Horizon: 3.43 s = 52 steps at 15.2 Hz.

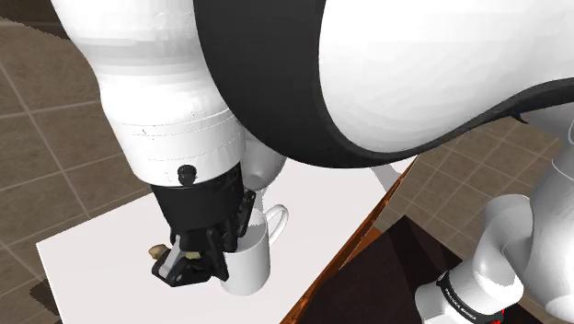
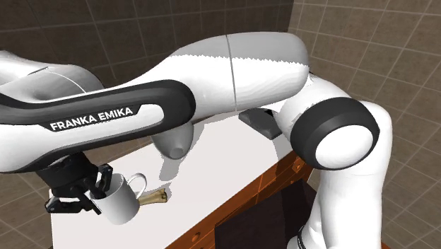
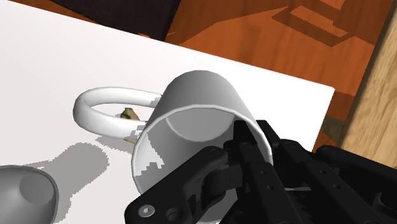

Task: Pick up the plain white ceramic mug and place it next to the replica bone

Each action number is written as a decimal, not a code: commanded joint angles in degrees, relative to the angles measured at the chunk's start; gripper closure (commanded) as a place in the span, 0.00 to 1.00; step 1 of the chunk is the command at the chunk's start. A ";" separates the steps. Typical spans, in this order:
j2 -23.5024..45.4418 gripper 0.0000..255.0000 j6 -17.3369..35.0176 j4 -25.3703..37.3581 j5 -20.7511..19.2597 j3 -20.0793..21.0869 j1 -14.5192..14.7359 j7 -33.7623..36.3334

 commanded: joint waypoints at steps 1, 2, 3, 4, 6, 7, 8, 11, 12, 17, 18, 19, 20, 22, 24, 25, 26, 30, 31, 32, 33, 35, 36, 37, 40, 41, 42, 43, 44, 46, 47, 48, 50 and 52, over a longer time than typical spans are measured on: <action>2.12 1.00 -0.43 2.55 -0.64 0.66 1.82 2.43; 2.03 1.00 0.38 1.65 -0.61 0.62 1.77 2.36; 1.95 1.00 1.18 0.78 -0.58 0.60 1.70 2.31; 1.90 1.00 1.97 -0.08 -0.57 0.58 1.64 2.26; 1.83 1.00 3.54 -1.71 -0.56 0.54 1.53 2.17; 1.83 1.00 4.31 -2.49 -0.56 0.52 1.49 2.13; 1.83 1.00 5.07 -3.25 -0.56 0.49 1.45 2.09; 1.95 1.00 7.33 -5.42 -0.62 0.43 1.35 2.00; 2.01 1.00 8.07 -6.10 -0.65 0.40 1.32 1.98; 2.54 1.00 11.70 -9.24 -0.86 0.27 1.25 1.91; 2.69 1.00 12.42 -9.82 -0.92 0.24 1.25 1.90; 2.84 1.00 13.12 -10.38 -0.98 0.21 1.24 1.90; 3.01 1.00 13.82 -10.93 -1.05 0.18 1.25 1.90; 3.39 1.00 15.22 -11.97 -1.19 0.11 1.26 1.91; 3.81 1.00 16.59 -12.95 -1.36 0.03 1.28 1.93; 4.04 1.00 17.27 -13.42 -1.45 -0.01 1.30 1.95; 4.27 1.00 17.95 -13.87 -1.54 -0.05 1.32 1.96; 5.34 1.00 20.61 -15.54 -1.95 -0.24 1.41 2.06; 5.63 1.00 21.27 -15.92 -2.06 -0.30 1.44 2.09; 6.01 1.00 22.09 -16.38 -2.21 -0.36 1.49 2.13; 6.01 1.00 22.09 -16.39 -2.20 -0.36 1.49 2.13; 6.01 1.00 22.09 -16.38 -2.21 -0.36 1.49 2.13; 6.01 1.00 22.09 -16.38 -2.21 -0.36 1.49 2.13; 6.01 1.00 22.09 -16.38 -2.21 -0.36 1.49 2.13; 6.01 0.00 22.09 -16.38 -2.21 -0.36 1.49 2.13; 6.01 0.00 22.09 -16.38 -2.21 -0.36 1.49 2.13; 6.01 0.00 22.09 -16.38 -2.21 -0.36 1.49 2.13; 6.01 0.00 22.09 -16.38 -2.21 -0.36 1.49 2.13; 6.01 0.00 22.09 -16.38 -2.21 -0.36 1.49 2.13; 5.64 0.00 20.29 -14.93 -2.04 -0.30 1.44 2.02; 5.34 0.00 18.46 -13.38 -1.91 -0.24 1.41 1.92; 5.12 0.00 16.61 -11.74 -1.80 -0.20 1.40 1.85; 5.01 0.00 15.13 -10.36 -1.74 -0.17 1.41 1.80; 5.01 0.00 15.13 -10.36 -1.74 -0.17 1.41 1.80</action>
